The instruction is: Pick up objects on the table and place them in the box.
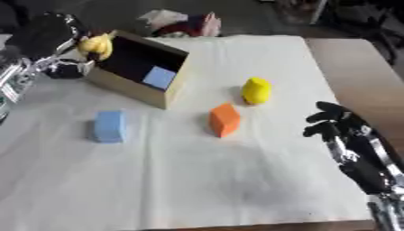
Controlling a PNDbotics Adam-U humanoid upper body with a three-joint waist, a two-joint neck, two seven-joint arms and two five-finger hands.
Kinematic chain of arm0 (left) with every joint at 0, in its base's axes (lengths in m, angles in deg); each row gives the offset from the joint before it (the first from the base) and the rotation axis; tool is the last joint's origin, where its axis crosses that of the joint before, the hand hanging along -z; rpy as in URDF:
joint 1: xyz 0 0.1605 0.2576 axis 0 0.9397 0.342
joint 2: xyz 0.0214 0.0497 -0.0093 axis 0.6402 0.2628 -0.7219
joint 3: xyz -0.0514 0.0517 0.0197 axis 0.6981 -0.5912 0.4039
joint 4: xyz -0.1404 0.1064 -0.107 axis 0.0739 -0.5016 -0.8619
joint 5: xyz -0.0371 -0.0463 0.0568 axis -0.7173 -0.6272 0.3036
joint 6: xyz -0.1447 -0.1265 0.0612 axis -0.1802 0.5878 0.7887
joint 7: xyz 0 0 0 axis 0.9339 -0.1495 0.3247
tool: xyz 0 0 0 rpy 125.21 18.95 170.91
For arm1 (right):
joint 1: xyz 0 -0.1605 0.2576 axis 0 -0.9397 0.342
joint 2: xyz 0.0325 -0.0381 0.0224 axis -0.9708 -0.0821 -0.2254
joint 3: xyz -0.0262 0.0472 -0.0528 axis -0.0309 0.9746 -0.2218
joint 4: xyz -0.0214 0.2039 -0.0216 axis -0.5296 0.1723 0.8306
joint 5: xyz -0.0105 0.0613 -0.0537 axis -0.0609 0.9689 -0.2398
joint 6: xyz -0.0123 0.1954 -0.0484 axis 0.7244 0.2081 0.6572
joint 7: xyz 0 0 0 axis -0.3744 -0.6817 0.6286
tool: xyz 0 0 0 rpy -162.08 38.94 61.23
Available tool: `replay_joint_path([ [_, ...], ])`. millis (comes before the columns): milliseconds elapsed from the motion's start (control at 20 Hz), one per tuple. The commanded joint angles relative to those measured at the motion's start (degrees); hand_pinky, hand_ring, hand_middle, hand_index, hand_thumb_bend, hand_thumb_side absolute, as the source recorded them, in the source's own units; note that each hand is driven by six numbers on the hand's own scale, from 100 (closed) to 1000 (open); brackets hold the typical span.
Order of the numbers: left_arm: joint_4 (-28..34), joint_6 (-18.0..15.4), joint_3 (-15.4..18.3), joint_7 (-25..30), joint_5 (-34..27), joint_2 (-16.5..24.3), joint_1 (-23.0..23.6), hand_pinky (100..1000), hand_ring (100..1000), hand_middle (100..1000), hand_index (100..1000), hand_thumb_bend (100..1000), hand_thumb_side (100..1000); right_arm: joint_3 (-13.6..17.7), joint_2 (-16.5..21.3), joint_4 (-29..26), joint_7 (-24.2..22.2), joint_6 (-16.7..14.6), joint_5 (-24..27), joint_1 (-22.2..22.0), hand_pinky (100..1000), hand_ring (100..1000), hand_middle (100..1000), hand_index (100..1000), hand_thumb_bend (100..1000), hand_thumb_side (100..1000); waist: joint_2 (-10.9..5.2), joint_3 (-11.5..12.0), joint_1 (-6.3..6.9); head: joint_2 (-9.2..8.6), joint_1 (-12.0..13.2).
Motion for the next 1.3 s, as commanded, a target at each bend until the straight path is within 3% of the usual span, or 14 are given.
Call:
replay_joint_path([
  [50, -1.4, 0.1, 0.6, -0.9, 1.6, 0.0, -1.5, 724, 655, 625, 827, 176, 252, 0.1, 1.1, -0.6, -0.3, -0.2, 0.6, 0.4, 739, 602, 661, 861, 100, 470, -0.90, -0.1, 0.00, -0.91, 0.2],
  [300, -2.0, 1.0, 1.1, -2.2, 1.8, -0.2, -1.5, 746, 725, 731, 880, 310, 265, 0.0, 1.1, -0.6, -0.5, -0.1, 0.6, 0.4, 739, 603, 661, 861, 100, 470, -0.88, -0.1, 0.00, -0.96, 0.1],
  [650, -0.5, 2.8, 1.6, -4.4, -3.3, 0.9, -1.3, 769, 766, 780, 899, 326, 220, 0.1, 1.0, -0.6, -0.6, -0.1, 0.6, 0.3, 740, 603, 662, 861, 100, 470, -0.99, 0.2, -0.02, -1.10, 0.0],
  [850, 2.0, 3.3, 1.8, -3.4, -7.7, 2.3, -1.1, 783, 791, 809, 915, 252, 198, 0.2, 1.0, -0.6, -0.7, -0.1, 0.4, 0.2, 741, 603, 662, 861, 100, 470, -1.04, 0.4, 0.02, -1.23, -0.2],
  [1050, 8.4, 1.8, 1.9, 3.0, -14.9, 5.3, -0.1, 825, 828, 835, 937, 107, 243, 0.4, 1.1, -0.6, -0.6, -0.1, 0.3, 0.1, 741, 603, 663, 861, 100, 470, -1.09, 0.6, 0.13, -1.25, -0.4],
  [1300, 20.2, -1.6, 3.5, 10.6, -28.6, 10.5, 2.6, 807, 799, 802, 928, 100, 202, 0.5, 1.2, -0.6, -0.5, 0.0, 0.1, 0.1, 741, 603, 663, 861, 100, 470, -1.13, 1.1, 0.47, -1.31, -0.8],
])
